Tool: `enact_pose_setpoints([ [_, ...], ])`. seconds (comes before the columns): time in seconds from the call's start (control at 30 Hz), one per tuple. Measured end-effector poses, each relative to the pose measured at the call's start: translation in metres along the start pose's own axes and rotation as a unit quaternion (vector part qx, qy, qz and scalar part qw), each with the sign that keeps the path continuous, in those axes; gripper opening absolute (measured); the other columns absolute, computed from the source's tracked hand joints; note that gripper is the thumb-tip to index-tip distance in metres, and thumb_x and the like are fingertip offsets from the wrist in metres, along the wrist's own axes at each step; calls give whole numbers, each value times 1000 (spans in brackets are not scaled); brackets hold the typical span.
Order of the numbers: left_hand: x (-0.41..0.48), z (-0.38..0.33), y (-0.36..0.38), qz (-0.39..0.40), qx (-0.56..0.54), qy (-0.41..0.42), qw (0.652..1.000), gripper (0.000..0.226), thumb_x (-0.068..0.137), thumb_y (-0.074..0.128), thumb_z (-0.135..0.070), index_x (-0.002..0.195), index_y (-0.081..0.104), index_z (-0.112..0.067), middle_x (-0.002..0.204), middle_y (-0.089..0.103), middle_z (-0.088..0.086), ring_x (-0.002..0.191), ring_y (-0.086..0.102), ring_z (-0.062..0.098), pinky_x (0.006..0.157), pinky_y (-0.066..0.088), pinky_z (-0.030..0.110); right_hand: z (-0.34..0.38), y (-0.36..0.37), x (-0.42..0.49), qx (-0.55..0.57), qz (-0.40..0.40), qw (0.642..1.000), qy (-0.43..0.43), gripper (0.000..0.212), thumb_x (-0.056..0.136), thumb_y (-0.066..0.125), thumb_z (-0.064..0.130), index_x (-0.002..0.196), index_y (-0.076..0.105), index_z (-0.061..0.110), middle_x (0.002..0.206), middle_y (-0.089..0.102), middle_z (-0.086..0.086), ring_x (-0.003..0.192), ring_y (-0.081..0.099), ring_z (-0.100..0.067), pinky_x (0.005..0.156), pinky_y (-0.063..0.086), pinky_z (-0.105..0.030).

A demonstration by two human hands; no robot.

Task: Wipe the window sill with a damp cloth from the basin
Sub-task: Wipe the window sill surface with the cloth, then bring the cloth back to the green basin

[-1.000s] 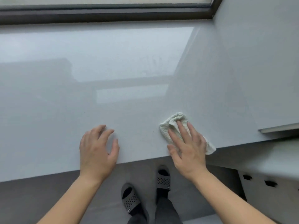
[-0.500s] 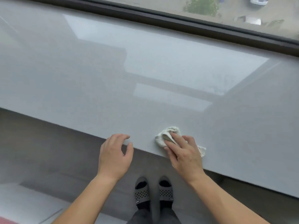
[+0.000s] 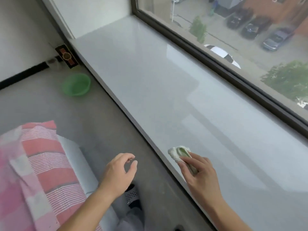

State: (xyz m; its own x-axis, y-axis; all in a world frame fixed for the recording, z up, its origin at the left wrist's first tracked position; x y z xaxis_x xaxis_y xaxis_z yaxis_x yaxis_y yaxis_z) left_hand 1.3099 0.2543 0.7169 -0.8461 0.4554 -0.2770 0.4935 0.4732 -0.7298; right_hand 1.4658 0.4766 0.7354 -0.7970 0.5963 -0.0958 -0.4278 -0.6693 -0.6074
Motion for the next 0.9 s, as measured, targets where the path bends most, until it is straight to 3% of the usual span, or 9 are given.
enact_pose_setpoints([
  [0.23,80,97,-171,-99,32,-84,991,20,94,56,-39,110,64,-29,110,62,-17,104,60,10,85,47,31,155,92,132,-46,55,993,-90,11,85,61,59,94,67,59,115,58,39,113,49,4,88,32,-1],
  [0.33,118,142,-239,-125,52,-112,984,23,94,57,-37,111,65,-25,113,65,-10,107,61,17,87,48,33,216,144,186,-48,61,990,-116,18,84,61,58,96,72,51,114,61,34,110,52,-2,88,32,0],
  [0.47,171,194,-321,-153,71,-140,976,21,93,59,-36,107,65,-22,113,67,-9,108,61,20,83,48,33,295,217,253,-43,89,982,-162,12,84,59,57,94,65,60,115,63,30,107,51,-4,87,31,0],
  [0.6,226,241,-389,-158,92,-164,969,30,90,48,-48,103,63,-25,107,67,-9,104,62,22,81,48,34,361,289,323,-57,110,971,-203,17,86,63,52,99,74,48,118,66,24,108,55,-11,84,35,-8],
  [0.9,390,329,-530,-196,119,-211,950,47,86,44,-47,114,66,-17,111,70,3,102,66,28,86,52,39,501,477,508,-56,139,946,-287,17,89,74,29,105,78,30,117,71,9,101,55,-19,90,43,-27],
])
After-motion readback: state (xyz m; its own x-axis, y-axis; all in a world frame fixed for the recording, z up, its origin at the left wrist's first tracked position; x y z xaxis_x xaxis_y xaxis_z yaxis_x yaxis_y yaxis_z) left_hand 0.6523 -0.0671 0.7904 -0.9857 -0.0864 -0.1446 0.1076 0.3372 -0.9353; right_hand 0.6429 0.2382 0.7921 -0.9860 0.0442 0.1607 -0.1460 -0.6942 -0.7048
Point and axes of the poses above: each hand's wrist, its own x-axis towards the middle knuckle, its own y-axis out of the palm, z = x × y, the point moved 3 cm from there along x, towards the middle knuckle
